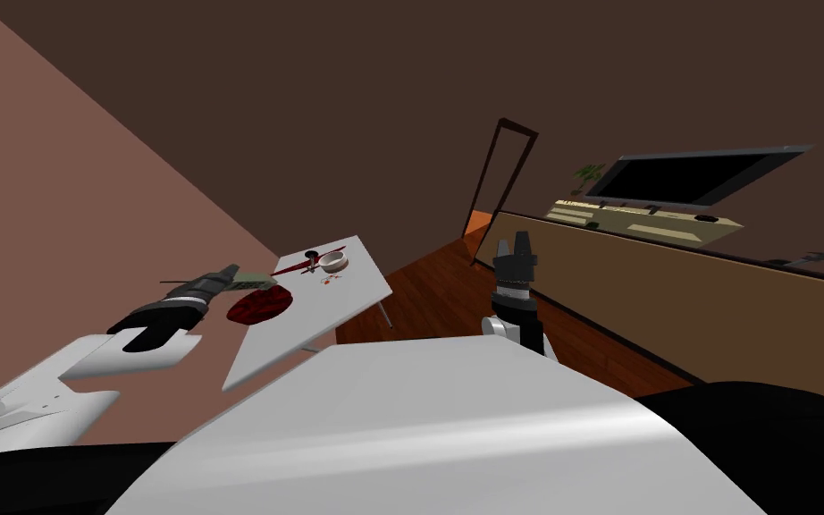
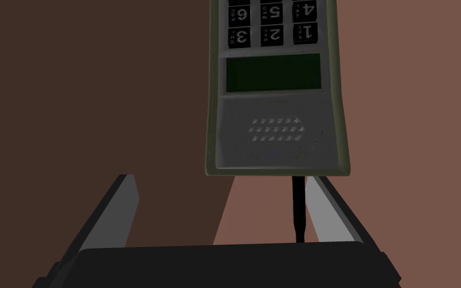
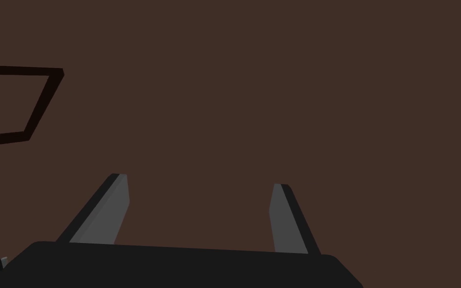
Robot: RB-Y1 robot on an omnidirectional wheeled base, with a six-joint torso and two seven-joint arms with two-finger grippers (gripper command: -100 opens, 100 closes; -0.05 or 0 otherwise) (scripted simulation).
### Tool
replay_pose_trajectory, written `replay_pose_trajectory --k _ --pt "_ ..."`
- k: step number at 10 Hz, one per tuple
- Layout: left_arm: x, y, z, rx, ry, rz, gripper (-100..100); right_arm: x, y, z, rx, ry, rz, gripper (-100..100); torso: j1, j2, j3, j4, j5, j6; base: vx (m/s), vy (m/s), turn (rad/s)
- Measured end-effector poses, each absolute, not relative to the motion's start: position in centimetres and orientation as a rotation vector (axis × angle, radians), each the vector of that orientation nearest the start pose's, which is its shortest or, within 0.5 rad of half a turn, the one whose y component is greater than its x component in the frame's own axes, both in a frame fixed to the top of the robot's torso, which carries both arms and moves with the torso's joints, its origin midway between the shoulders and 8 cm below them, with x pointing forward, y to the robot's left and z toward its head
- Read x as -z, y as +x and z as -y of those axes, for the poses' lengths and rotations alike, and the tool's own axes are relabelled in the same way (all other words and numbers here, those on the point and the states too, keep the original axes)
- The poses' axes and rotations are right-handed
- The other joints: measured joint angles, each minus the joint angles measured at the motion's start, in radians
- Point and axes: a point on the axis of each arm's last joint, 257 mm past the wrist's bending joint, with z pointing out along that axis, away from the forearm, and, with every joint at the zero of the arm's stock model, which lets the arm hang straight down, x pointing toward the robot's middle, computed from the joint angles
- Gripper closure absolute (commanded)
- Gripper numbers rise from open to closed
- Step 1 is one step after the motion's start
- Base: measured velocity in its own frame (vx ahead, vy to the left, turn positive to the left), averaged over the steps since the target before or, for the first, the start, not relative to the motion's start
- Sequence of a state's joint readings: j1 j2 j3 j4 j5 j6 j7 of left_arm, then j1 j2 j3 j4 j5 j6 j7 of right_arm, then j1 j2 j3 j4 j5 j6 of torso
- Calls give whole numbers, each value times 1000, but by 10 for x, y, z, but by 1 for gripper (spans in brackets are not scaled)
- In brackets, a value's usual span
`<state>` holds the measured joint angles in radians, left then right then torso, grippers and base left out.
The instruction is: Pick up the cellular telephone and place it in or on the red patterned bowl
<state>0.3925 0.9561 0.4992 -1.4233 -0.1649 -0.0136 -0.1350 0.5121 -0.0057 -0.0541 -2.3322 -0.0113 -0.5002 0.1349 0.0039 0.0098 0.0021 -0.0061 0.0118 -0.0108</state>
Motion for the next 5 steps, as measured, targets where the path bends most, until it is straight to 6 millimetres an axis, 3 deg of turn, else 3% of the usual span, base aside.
replay_pose_trajectory --k 5 --pt "88 370 -734 -215 -600 -1475 0 -45 329 295 -1134 569 -610 0 1 -1 -1 0 -1 0 0 0 0"
